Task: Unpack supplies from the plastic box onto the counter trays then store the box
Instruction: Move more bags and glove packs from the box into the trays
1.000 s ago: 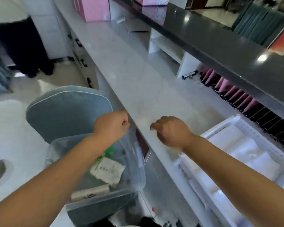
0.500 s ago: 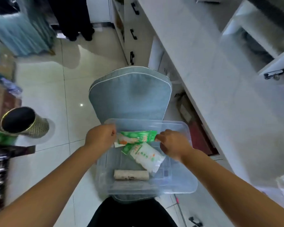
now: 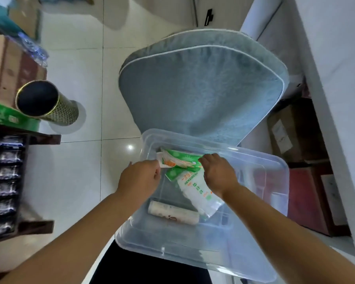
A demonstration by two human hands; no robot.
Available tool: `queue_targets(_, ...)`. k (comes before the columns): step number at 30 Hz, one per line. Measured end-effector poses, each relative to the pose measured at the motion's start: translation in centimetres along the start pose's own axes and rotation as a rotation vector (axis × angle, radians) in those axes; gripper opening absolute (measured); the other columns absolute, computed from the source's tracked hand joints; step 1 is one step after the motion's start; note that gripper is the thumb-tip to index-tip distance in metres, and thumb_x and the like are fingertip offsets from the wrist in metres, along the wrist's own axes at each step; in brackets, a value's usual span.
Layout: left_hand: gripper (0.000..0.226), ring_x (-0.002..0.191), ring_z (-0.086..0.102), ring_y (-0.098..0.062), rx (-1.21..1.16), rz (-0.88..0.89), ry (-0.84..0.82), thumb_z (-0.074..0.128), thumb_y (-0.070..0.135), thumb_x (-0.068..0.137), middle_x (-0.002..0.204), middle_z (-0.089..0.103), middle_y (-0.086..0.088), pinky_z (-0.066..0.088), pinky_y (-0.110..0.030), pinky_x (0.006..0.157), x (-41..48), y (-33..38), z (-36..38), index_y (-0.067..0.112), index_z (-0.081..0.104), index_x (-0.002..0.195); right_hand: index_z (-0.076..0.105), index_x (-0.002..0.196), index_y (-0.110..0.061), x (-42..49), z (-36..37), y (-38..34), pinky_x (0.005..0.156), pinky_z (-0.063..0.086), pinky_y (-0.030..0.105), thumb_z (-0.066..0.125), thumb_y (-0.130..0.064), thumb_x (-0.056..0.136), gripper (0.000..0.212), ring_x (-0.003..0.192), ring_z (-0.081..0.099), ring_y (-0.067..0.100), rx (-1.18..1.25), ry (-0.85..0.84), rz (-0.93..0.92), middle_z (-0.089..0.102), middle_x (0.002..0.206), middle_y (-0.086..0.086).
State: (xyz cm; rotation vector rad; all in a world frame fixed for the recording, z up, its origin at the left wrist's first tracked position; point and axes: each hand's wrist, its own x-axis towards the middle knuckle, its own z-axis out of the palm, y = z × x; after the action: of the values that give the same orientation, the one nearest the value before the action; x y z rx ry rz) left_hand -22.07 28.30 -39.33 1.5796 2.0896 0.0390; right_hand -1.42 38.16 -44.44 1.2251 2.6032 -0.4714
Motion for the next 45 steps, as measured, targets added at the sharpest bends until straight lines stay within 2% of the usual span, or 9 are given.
queue_targets(4,0.015,0.056,0.049,-0.011,-0.017,-0.014,-0.012,0.053,0.025,0.089,0.063,0.054,0.008,0.044,-0.027,0.066,1.2,0.0,3.1,0.027,0.049,0.074,0.049,0.130,-0.005,2.6,4.3,0.7,0.099,0.040,0.043,0.060,-0.001,0.081,0.050,0.118,0.052,0.033,-0.078,-0.010,-0.043,0.056,0.129,0.017)
queue_targets(6,0.013,0.058,0.053,-0.012,-0.044,-0.038,-0.040,0.053,0.024,0.088,0.066,0.061,0.005,0.044,-0.026,0.057,1.6,0.0,4.3,0.025,0.052,0.076,0.058,0.120,-0.005,2.9,5.7,0.9,0.090,0.048,0.041,0.075,-0.005,0.069,0.054,0.102,0.060,0.033,-0.122,0.027,-0.027,0.065,0.112,0.016)
queue_targets(9,0.011,0.061,0.058,-0.013,-0.066,-0.070,-0.058,0.053,0.025,0.088,0.069,0.065,0.004,0.049,-0.028,0.057,2.2,0.1,5.8,0.023,0.057,0.079,0.066,0.080,-0.009,2.5,6.9,1.0,0.067,0.049,0.033,0.077,-0.001,0.053,0.030,0.067,0.059,0.028,-0.177,0.090,-0.056,0.063,0.073,0.009)
queue_targets(13,0.010,0.061,0.058,-0.014,-0.062,-0.093,-0.067,0.054,0.025,0.089,0.073,0.065,0.003,0.050,-0.028,0.055,2.7,0.5,7.0,0.021,0.061,0.083,0.063,0.064,-0.009,-0.4,7.3,1.7,0.055,0.041,0.029,0.070,0.006,0.055,0.018,0.054,0.052,0.026,-0.089,0.178,-0.120,0.057,0.059,0.008)
queue_targets(18,0.012,0.055,0.051,-0.009,-0.066,-0.087,-0.024,0.052,0.022,0.089,0.069,0.063,0.005,0.028,-0.016,0.045,3.3,0.8,7.5,0.021,0.061,0.083,0.065,0.068,-0.010,-5.4,6.6,2.9,0.056,0.035,0.032,0.068,-0.003,0.066,0.008,0.059,0.051,0.028,0.073,0.294,0.020,0.056,0.065,0.007)
queue_targets(22,0.011,0.062,0.054,-0.014,-0.062,-0.091,-0.024,0.053,0.017,0.088,0.076,0.066,0.000,0.032,-0.022,0.047,3.9,1.1,8.6,0.017,0.063,0.086,0.067,0.071,-0.005,-7.3,7.8,2.9,0.053,0.047,0.037,0.071,-0.005,0.067,0.006,0.061,0.057,0.033,0.204,0.177,0.182,0.060,0.069,0.012)
queue_targets(28,0.026,0.095,0.058,-0.028,0.017,-0.006,-0.060,0.052,0.008,0.086,0.106,0.061,-0.012,0.050,-0.039,0.073,6.8,0.9,12.2,0.007,0.061,0.111,0.072,0.087,-0.004,-5.8,11.4,3.6,0.060,0.049,0.039,0.073,0.003,0.060,0.028,0.070,0.062,0.037,0.165,0.049,0.356,0.068,0.078,0.015)
queue_targets(35,0.050,0.119,0.048,-0.027,0.301,0.055,0.005,0.053,0.010,0.086,0.129,0.052,-0.010,0.033,-0.036,0.103,12.3,-0.6,17.2,0.009,0.039,0.134,0.068,0.090,-0.007,-2.9,13.6,3.4,0.064,0.049,0.041,0.074,0.000,0.058,0.033,0.075,0.061,0.036,0.171,0.177,0.353,0.067,0.085,0.014)
queue_targets(45,0.025,0.097,0.054,-0.033,0.239,0.058,0.043,0.053,0.001,0.080,0.106,0.060,-0.015,0.042,-0.039,0.074,12.3,-1.0,19.2,0.006,0.062,0.102,0.068,0.092,-0.007,-3.1,14.4,4.2,0.071,0.049,0.043,0.069,0.000,0.069,0.024,0.081,0.059,0.038,0.205,0.202,0.357,0.067,0.090,0.016)
